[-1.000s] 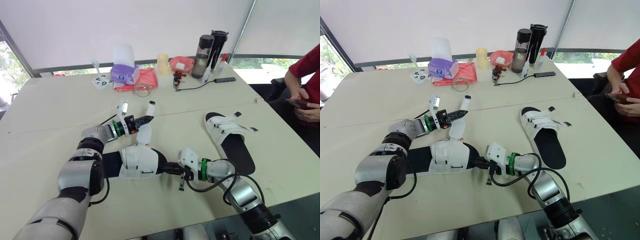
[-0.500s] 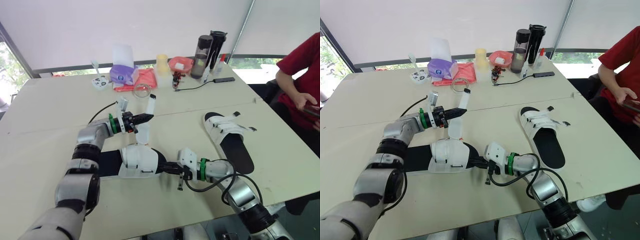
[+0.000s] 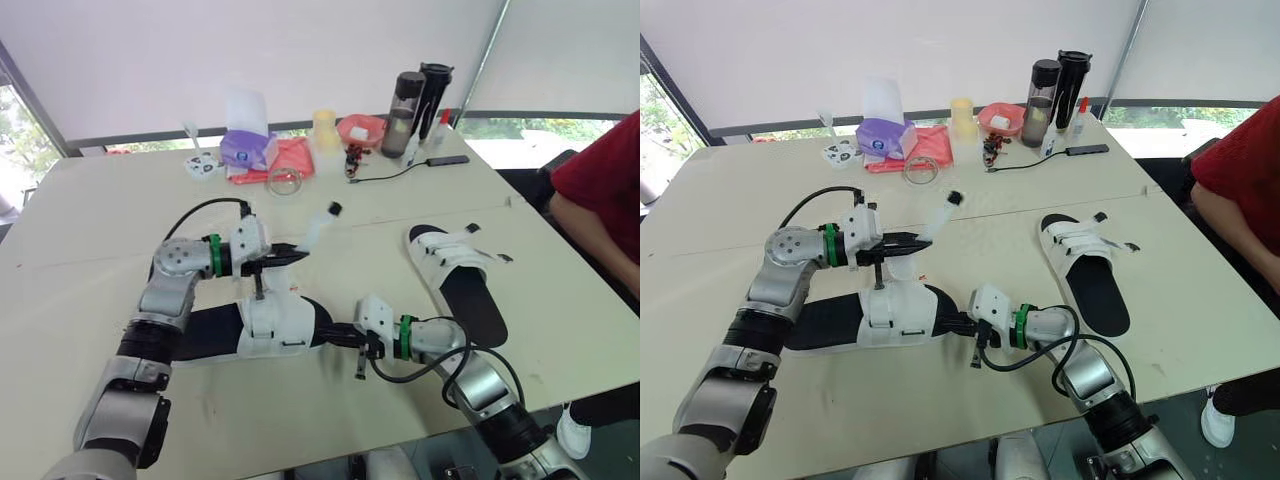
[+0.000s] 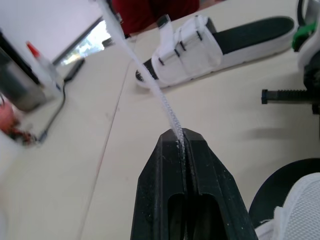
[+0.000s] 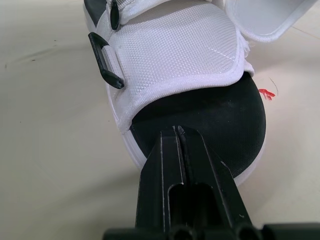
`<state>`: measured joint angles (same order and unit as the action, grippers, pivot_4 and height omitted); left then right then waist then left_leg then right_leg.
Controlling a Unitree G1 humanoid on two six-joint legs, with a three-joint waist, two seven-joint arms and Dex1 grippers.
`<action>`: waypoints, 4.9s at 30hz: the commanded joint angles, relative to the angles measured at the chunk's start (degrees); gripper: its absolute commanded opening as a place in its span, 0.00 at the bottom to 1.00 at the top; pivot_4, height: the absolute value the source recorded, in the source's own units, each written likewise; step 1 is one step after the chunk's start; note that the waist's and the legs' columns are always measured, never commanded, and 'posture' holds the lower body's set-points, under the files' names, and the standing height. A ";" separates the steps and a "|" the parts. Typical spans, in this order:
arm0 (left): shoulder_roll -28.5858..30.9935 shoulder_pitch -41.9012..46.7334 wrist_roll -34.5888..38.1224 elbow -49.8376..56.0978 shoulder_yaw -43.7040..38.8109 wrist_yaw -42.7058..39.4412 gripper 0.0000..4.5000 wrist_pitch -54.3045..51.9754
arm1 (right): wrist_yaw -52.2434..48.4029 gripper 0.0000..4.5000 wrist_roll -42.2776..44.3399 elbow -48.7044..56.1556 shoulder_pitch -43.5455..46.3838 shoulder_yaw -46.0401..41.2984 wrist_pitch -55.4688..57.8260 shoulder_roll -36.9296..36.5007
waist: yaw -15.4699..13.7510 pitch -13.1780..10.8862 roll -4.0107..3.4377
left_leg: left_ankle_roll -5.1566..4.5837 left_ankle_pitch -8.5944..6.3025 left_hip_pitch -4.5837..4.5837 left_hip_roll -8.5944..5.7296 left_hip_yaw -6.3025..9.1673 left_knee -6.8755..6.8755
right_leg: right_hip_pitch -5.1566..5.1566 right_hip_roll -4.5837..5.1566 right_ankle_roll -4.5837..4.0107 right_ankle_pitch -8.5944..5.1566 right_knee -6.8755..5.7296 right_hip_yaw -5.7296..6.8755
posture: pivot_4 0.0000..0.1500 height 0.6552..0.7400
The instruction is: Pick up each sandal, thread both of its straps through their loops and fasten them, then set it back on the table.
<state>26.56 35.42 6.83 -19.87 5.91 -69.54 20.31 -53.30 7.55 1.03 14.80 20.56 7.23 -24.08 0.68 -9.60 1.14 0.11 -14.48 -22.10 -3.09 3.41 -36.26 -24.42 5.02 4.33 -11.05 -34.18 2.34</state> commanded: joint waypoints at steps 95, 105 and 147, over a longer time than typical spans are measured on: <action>21.61 -34.41 48.76 46.24 -8.03 14.01 0.99 -71.62 | -0.81 0.00 -4.32 -13.03 -0.40 3.65 -1.35 0.64 | 0.32 0.32 -1.02 | 0.60 -0.38 -0.09 1.16 -0.11 0.29 | -0.02 -0.28 -0.53 0.04 1.70 1.04 | 1.00 1.00; 20.06 -33.50 46.53 44.55 -5.66 13.88 0.99 -72.30 | 0.00 0.00 -4.19 -11.60 -1.33 3.59 -0.67 0.41 | 0.32 0.32 -1.02 | 0.60 -0.38 -0.10 1.16 -0.11 0.30 | -0.04 -0.28 -0.53 0.04 1.70 1.04 | 1.00 1.00; 12.70 -21.28 56.69 38.82 -13.03 19.69 0.01 -81.74 | 0.38 0.00 -4.59 -12.59 -0.39 3.89 -0.74 0.61 | 0.10 0.44 -0.87 | 0.59 -0.37 -0.08 1.15 -0.11 0.20 | 0.10 -0.33 -0.52 0.04 1.50 1.09 | 1.00 1.00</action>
<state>39.71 12.23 60.43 19.93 -4.82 -50.77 -60.14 -54.15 7.56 -4.70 16.45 22.02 2.30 -22.53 0.79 -9.16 0.27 0.68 -14.85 -22.17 -1.95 3.29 -36.07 -24.31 4.69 3.81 -11.01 -32.69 3.43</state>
